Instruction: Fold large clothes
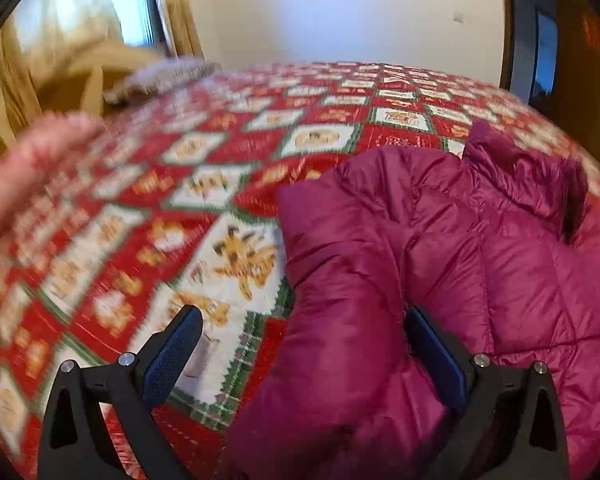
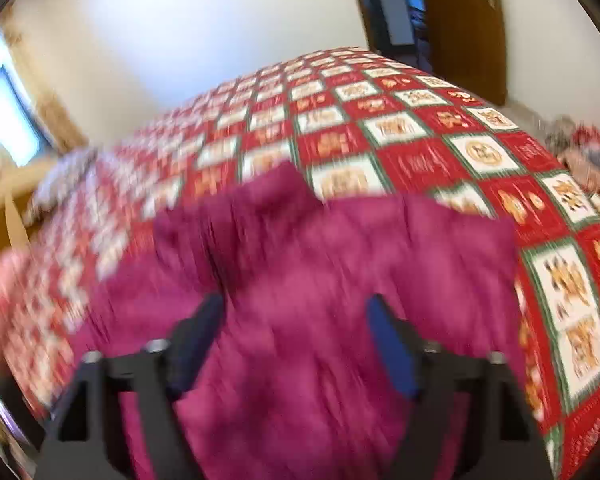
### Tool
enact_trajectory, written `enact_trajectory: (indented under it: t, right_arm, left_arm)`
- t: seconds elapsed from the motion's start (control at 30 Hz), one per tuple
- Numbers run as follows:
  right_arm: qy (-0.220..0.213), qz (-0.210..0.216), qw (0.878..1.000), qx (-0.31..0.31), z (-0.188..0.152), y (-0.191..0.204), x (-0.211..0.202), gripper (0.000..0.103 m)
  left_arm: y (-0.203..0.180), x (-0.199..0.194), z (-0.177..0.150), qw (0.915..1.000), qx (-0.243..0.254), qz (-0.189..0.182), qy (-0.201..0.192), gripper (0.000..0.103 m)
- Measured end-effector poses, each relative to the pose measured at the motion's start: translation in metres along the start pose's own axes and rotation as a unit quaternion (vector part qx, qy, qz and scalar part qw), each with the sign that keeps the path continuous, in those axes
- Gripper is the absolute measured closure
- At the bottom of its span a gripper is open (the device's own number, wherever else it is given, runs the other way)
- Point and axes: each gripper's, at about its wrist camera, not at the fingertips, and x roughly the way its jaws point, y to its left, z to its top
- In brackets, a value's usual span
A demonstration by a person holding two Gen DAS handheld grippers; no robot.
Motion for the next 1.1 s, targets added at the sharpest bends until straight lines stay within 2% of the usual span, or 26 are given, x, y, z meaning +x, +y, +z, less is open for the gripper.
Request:
enact_trajectory:
  t: [0.1, 0.23, 0.33, 0.43, 0.5, 0.53, 0.57, 0.7, 0.83, 0.9, 1.03, 1.1]
  right_arm:
    - [0.010, 0.010, 0.999, 0.029, 0.038, 0.012, 0.024, 0.018]
    - [0.049, 0.000, 0.998, 0.049, 0.066, 0.027, 0.068, 0.018]
    - [0.072, -0.009, 0.996, 0.047, 0.074, 0.036, 0.093, 0.018]
    - [0.107, -0.059, 0.992, 0.014, 0.063, 0.042, 0.107, 0.021]
    - [0.119, -0.059, 0.991, -0.001, 0.055, 0.037, 0.108, 0.044]
    - [0.119, -0.062, 0.991, -0.008, 0.051, 0.034, 0.105, 0.074]
    - [0.111, -0.072, 0.991, -0.016, 0.047, 0.030, 0.096, 0.086]
    - [0.073, -0.105, 0.990, -0.064, 0.032, 0.023, 0.060, 0.087]
    - [0.089, -0.135, 0.983, -0.084, 0.008, 0.005, 0.055, 0.089]
    - [0.103, -0.136, 0.982, -0.080, -0.009, -0.012, 0.064, 0.095]
    - [0.021, -0.144, 0.979, -0.140, -0.032, -0.006, 0.058, 0.096]
    - [-0.003, -0.145, 0.979, -0.143, -0.039, -0.005, 0.054, 0.093]
  left_arm:
    - [-0.015, -0.005, 0.000, 0.9984, 0.037, 0.041, -0.013, 0.001]
    - [-0.010, -0.002, 0.001, 0.9988, 0.032, 0.035, -0.008, 0.001]
    - [-0.007, 0.002, 0.002, 0.9993, 0.026, 0.028, -0.002, 0.001]
    - [-0.010, 0.003, 0.002, 0.9991, 0.029, 0.032, -0.003, 0.001]
    - [-0.010, 0.003, 0.002, 0.9991, 0.028, 0.033, -0.003, 0.001]
    - [-0.011, 0.003, 0.002, 0.9991, 0.028, 0.032, -0.003, 0.001]
    - [-0.010, 0.004, 0.002, 0.9992, 0.026, 0.030, -0.002, 0.001]
    - [-0.007, 0.006, 0.003, 0.9996, 0.019, 0.020, 0.004, 0.001]
    - [-0.008, 0.006, 0.005, 0.9996, 0.024, 0.017, 0.003, 0.001]
    - [-0.010, -0.003, 0.009, 0.9993, 0.037, -0.004, -0.007, 0.001]
    - [-0.011, -0.041, 0.034, 0.9957, 0.041, -0.070, -0.046, 0.001]
    - [-0.022, -0.058, 0.057, 0.9924, 0.046, -0.095, -0.063, 0.001]
